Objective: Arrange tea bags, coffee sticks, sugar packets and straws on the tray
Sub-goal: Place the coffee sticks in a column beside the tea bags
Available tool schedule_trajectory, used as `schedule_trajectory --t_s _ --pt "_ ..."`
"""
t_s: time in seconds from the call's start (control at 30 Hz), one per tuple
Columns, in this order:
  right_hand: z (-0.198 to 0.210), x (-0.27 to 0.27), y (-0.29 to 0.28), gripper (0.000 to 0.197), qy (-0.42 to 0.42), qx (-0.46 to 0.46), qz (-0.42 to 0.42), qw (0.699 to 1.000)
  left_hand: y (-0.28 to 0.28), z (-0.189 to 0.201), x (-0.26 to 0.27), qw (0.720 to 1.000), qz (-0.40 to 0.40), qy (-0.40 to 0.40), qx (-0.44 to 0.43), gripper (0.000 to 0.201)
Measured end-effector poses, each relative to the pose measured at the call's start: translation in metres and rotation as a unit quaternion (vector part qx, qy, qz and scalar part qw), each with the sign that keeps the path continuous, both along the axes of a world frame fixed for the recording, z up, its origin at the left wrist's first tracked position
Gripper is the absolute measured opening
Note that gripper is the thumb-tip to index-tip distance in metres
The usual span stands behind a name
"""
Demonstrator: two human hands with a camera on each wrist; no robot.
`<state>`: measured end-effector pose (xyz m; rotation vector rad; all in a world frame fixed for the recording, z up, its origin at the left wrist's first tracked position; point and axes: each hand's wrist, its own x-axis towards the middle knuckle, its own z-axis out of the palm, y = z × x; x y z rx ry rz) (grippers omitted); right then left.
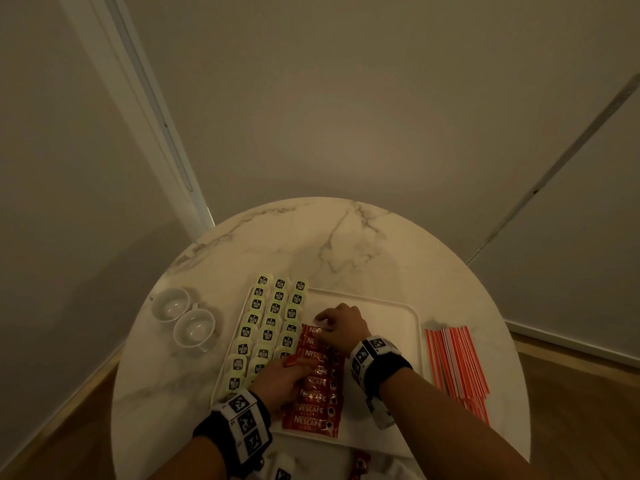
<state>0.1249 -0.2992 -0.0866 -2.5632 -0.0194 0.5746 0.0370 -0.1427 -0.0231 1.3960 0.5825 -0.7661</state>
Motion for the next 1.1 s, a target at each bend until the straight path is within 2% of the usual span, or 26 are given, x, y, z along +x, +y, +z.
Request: schedule_trajectory --t_s 0.1,0.37,0.53,0.77,1.1 --pt "0.003 -0.005 0.0 0.044 -0.004 -0.023 0.041 0.999 0.001 -0.001 -0.002 1.0 -0.003 0.006 -0.006 0.027" --pt "0.006 -0.005 0.0 0.04 -0.009 -0.045 0.073 0.996 -0.001 0.008 -0.007 1.0 0.004 0.003 -0.025 0.029" --pt "0.007 -0.006 -0.001 0.041 -0.004 -0.043 0.077 0.996 0.002 0.005 -0.006 1.0 0.006 0.007 -0.023 0.027" --pt "0.007 -0.006 -0.003 0.042 0.001 -0.026 0.048 0.998 0.009 -0.01 -0.001 1.0 -0.002 -0.011 -0.013 0.013" --pt "0.004 -0.011 0.001 0.047 -0.011 -0.043 0.032 0.998 0.008 -0.008 -0.005 1.0 -0.002 -0.023 0.0 0.017"
